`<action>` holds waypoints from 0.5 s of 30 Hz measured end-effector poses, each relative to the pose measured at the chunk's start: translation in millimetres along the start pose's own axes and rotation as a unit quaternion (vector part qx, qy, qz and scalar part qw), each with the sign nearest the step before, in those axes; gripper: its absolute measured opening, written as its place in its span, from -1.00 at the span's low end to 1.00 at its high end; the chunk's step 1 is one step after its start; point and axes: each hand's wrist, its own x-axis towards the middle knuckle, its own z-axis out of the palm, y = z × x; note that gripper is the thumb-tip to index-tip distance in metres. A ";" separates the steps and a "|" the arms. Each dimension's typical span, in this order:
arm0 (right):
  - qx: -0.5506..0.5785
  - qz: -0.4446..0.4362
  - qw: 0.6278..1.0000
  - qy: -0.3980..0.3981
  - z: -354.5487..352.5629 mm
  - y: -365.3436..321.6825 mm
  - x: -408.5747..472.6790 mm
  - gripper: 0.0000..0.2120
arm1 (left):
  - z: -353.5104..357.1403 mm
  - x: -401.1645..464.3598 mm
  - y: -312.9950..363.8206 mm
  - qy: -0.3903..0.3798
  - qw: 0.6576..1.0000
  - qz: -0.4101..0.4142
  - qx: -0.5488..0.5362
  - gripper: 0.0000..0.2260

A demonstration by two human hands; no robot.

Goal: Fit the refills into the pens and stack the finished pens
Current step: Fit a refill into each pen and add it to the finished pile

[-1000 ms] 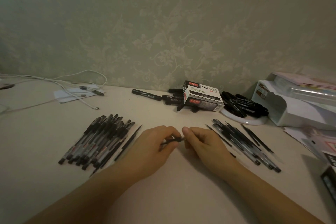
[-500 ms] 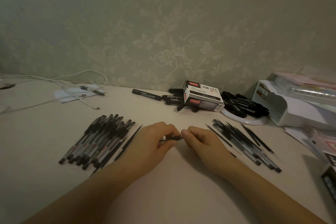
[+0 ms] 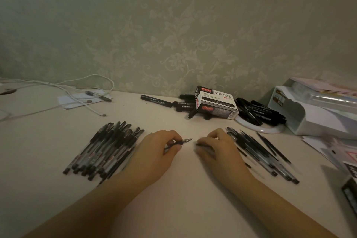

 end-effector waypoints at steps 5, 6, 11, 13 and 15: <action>0.015 -0.012 1.000 0.001 -1.2 -1.3 0.5 -0.88 | -1.3 0.6 0.4 -0.014 1.000 0.010 0.012 -0.88; 0.031 -0.007 0.999 0.005 -1.7 -2.2 0.6 -0.87 | -1.4 0.8 0.3 -0.018 1.000 0.009 0.015 -0.87; 0.063 0.003 0.998 0.000 -2.9 -4.3 -0.3 -0.77 | -0.5 0.2 -0.2 -0.026 0.999 0.007 0.026 -0.86; 0.064 0.000 0.998 0.000 -5.0 -4.9 -1.5 -0.71 | -0.4 -0.3 -0.8 -0.026 0.999 0.008 0.020 -0.87; 0.048 -0.006 0.999 0.016 -6.7 -4.3 -1.8 -0.69 | -0.6 -0.3 -1.1 -0.024 1.000 0.009 0.015 -0.88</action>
